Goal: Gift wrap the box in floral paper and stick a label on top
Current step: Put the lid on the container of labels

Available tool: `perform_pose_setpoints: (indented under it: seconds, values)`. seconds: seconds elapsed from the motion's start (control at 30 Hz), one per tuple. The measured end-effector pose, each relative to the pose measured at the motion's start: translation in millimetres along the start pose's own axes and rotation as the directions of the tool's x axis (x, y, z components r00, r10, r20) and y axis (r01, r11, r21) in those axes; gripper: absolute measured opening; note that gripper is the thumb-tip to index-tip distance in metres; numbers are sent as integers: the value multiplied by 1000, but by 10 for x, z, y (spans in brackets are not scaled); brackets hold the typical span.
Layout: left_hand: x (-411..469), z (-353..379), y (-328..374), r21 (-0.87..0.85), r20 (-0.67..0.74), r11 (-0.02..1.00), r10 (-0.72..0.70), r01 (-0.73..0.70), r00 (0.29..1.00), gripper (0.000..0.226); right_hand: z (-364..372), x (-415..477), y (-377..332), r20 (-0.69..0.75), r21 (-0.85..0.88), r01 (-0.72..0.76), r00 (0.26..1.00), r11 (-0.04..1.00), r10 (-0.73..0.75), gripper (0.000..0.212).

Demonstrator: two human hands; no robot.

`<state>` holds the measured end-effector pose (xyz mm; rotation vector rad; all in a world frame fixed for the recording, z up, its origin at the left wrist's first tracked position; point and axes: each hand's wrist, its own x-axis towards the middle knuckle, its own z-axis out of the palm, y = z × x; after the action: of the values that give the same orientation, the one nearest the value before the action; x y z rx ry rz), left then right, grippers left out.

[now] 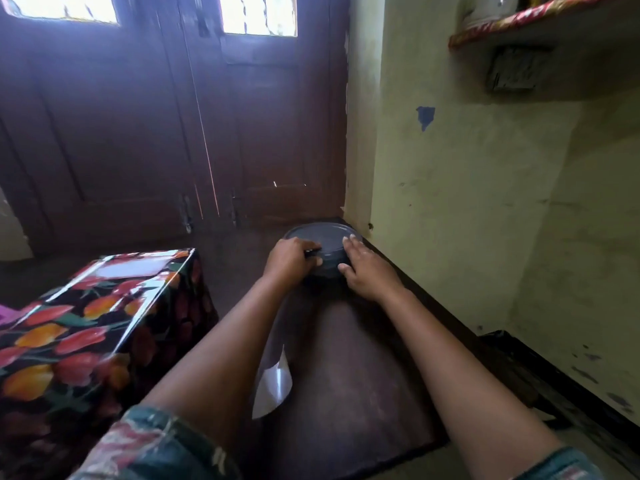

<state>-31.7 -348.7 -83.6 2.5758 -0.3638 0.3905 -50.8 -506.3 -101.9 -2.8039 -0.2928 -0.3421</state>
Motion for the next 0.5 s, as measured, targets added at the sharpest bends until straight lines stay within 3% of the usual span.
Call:
perform_pose_setpoints:
  seconds: [0.17,0.5]
  values:
    - [547,138,-181,-1,23,1000,7,-7,1000,37,12,499,170,120,-60,-10,993,998,17,65]
    - [1193,357,-407,-5,23,1000,-2,2,1000,39,222,1170,397,169,-40,-31,985,999,37,85]
